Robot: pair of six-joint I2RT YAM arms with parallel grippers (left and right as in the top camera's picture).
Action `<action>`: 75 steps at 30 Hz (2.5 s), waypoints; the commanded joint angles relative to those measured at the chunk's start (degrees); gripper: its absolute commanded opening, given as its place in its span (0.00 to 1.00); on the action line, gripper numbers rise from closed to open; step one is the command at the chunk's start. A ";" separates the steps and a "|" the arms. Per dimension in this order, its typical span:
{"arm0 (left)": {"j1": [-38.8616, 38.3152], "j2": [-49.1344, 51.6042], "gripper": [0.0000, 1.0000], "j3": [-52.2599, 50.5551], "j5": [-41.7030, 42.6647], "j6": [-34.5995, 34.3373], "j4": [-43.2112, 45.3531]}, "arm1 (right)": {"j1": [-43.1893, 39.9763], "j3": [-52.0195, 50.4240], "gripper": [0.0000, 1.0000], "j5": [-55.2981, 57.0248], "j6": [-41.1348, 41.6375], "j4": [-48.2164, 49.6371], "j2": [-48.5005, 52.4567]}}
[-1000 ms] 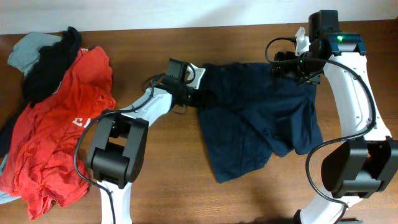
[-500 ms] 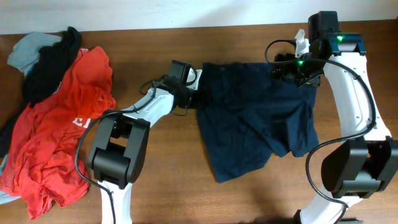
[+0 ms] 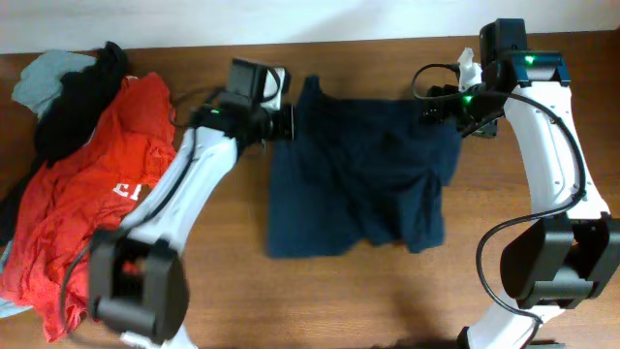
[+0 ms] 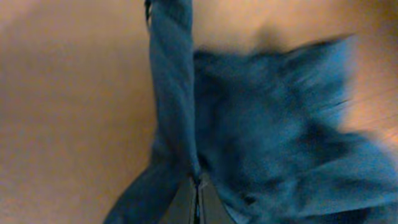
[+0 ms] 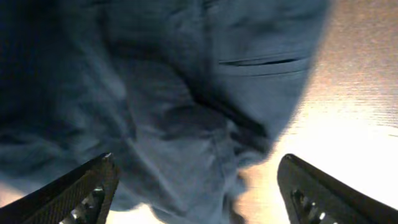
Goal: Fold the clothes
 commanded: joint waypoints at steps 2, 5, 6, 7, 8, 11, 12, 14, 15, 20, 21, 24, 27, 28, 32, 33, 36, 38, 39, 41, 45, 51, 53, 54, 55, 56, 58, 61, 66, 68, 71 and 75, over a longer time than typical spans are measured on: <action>0.04 -6.99 0.01 1.70 -2.49 1.99 -0.22 | 1.09 0.26 0.84 -2.01 0.22 -0.02 -0.07; 0.04 -7.69 0.01 1.70 -2.45 1.99 -0.94 | 1.90 0.17 0.84 -1.66 0.24 0.04 0.94; 0.04 -7.67 0.01 1.70 -2.47 1.99 -1.46 | 2.27 0.15 0.85 -1.38 0.24 0.07 1.25; 0.04 -7.67 0.01 1.70 -2.49 1.99 -2.01 | 2.56 0.07 0.85 -1.14 0.24 0.24 1.70; 0.04 -7.65 0.01 1.68 -2.51 2.01 -2.64 | 2.97 0.00 0.85 -0.98 0.26 0.42 2.25; 0.04 -7.65 0.01 1.68 -2.51 1.99 -3.19 | 4.31 -0.04 0.85 -1.20 0.35 0.87 4.09; 0.04 -7.65 0.01 1.68 -2.54 1.99 -3.17 | 4.96 -0.04 0.85 -1.22 0.48 1.11 4.79; 0.04 -7.65 0.01 1.68 -2.97 2.01 -3.15 | 6.47 -0.04 0.85 -1.18 0.48 2.03 6.27; 0.04 -7.67 0.01 1.70 -2.95 1.99 -3.17 | 7.30 -0.04 0.84 -1.14 0.48 2.84 7.19; 0.07 -7.67 0.01 1.68 -2.95 2.01 -3.96 | 8.57 -0.04 0.84 -0.98 1.62 7.28 11.39; 0.11 -7.67 0.01 1.68 -2.99 2.01 -4.15 | 8.55 -0.04 0.84 -1.01 1.81 8.04 12.04; 0.11 -7.67 0.01 1.70 -4.63 2.01 -4.33 | 8.57 -0.04 0.83 -0.87 1.75 9.55 13.79; 0.11 -7.67 0.01 1.68 -5.07 1.99 -4.28 | 8.66 -0.04 0.81 -0.04 1.77 10.36 15.52; 0.11 -7.67 0.01 1.70 -5.07 1.99 -4.31 | 8.66 -0.04 0.80 0.59 1.81 10.60 16.09; 0.11 -7.67 0.01 1.68 -5.09 1.99 -4.28 | 8.55 -0.04 0.75 2.29 2.49 12.35 17.57; 0.11 -7.67 0.01 1.68 -5.09 1.99 -4.26 | 8.55 -0.04 0.73 2.56 2.64 12.87 17.79; 0.11 -7.67 0.01 1.70 -5.09 1.99 -4.26 | 8.68 -0.26 0.69 3.72 2.67 14.73 18.32; 0.11 -7.67 0.01 1.68 -5.09 1.99 -4.28 | 8.90 -1.14 0.68 5.64 3.45 16.46 18.32; 0.11 -7.67 0.01 1.68 -5.09 1.99 -4.28 | 9.03 -1.64 0.68 6.82 3.96 17.11 18.32; 0.11 -7.67 0.01 1.70 -5.09 1.99 -4.28 | 9.38 -2.80 0.68 7.93 3.98 18.58 18.29; 0.11 -7.67 0.01 1.70 -5.09 1.99 -4.26 | 9.44 -4.50 0.57 8.35 3.98 20.15 18.32; 0.11 -7.67 0.01 1.68 -5.09 2.01 -4.31 | 9.29 -5.42 0.23 8.35 3.96 21.53 18.29; 0.11 -7.67 0.01 1.70 -5.09 1.99 -4.35 | 8.68 -5.01 0.13 8.52 3.96 21.51 18.12; 0.11 -7.67 0.01 1.70 -5.09 2.01 -4.35 | 8.00 -4.66 0.11 8.46 3.96 21.49 18.01; 0.11 -7.67 0.01 1.70 -5.09 2.01 -4.37 | 7.10 -4.31 0.09 8.28 3.96 21.42 17.84; 0.11 -7.67 0.01 1.68 -5.09 1.99 -4.39 | 6.05 -3.89 0.06 8.04 3.93 21.22 17.66; 0.11 -7.67 0.01 1.68 -5.11 1.99 -4.55 | 3.41 -2.95 0.04 6.01 3.61 20.83 17.46; 0.11 -7.67 0.01 1.68 -6.16 1.99 -5.03 | -1.68 -1.79 0.06 -3.56 -0.87 21.09 17.42; 0.11 -7.67 0.01 1.68 -6.54 1.99 -5.31 | -9.51 -1.75 0.07 -21.55 -8.26 21.55 17.44; 0.11 -7.67 0.01 1.70 -6.54 1.97 -5.29 | -11.54 -1.75 0.09 -28.11 -11.93 20.81 17.44; 0.11 -7.67 0.01 1.68 -6.54 1.97 -5.31 | -13.73 -1.75 0.13 -31.67 -13.31 19.37 17.44; 0.11 -7.67 0.01 1.70 -6.54 1.97 -5.42 | -16.37 -1.64 0.15 -33.55 -12.72 19.17 17.44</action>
